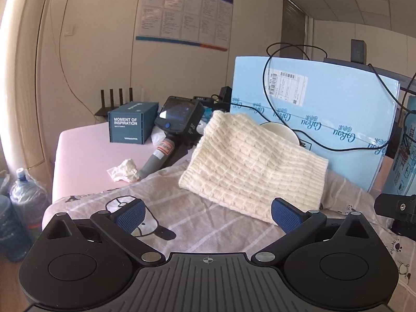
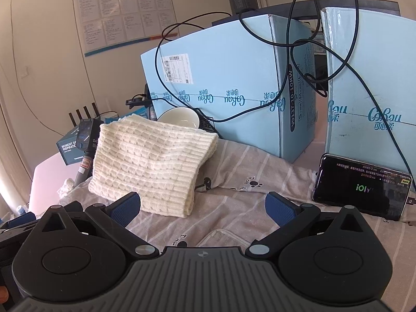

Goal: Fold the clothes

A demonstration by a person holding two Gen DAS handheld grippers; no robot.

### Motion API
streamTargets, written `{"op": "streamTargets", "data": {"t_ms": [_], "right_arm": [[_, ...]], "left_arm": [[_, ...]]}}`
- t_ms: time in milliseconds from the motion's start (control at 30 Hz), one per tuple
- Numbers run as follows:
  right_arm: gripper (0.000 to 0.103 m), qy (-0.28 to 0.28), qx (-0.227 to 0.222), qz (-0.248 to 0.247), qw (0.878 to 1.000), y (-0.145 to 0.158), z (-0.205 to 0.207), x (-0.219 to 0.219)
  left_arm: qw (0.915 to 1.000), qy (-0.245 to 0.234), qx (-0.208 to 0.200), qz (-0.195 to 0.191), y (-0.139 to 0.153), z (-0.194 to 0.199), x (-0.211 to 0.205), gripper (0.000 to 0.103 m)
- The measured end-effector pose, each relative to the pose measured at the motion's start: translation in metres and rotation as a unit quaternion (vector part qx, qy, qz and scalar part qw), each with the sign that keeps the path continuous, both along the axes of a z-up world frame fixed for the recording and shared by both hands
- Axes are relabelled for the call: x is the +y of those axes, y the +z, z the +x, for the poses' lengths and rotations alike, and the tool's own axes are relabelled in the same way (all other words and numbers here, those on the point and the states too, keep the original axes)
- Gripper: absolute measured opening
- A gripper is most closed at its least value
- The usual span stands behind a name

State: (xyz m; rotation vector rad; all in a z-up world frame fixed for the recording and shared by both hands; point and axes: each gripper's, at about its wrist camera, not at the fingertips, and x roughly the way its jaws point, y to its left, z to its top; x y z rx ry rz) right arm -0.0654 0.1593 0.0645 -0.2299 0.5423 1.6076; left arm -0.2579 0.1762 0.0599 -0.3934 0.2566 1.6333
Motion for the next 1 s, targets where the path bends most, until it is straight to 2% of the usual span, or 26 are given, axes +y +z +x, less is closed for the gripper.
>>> {"op": "streamTargets", "data": {"t_ms": [333, 600, 1000], "right_arm": [[0.103, -0.001, -0.018, -0.025, 1.0, -0.006, -0.004, 0.004], [0.103, 0.001, -0.044, -0.048, 0.998, -0.019, -0.015, 0.012], [0.103, 0.016, -0.057, -0.048, 0.997, -0.024, -0.023, 0.013]], "left_arm": [[0.9999, -0.013, -0.005, 0.003, -0.004, -0.003, -0.004, 0.103], [0.9989, -0.02, 0.039, 0.02, -0.009, 0.0, -0.004, 0.103], [0.9984, -0.029, 0.046, 0.015, -0.013, -0.005, -0.004, 0.103]]}}
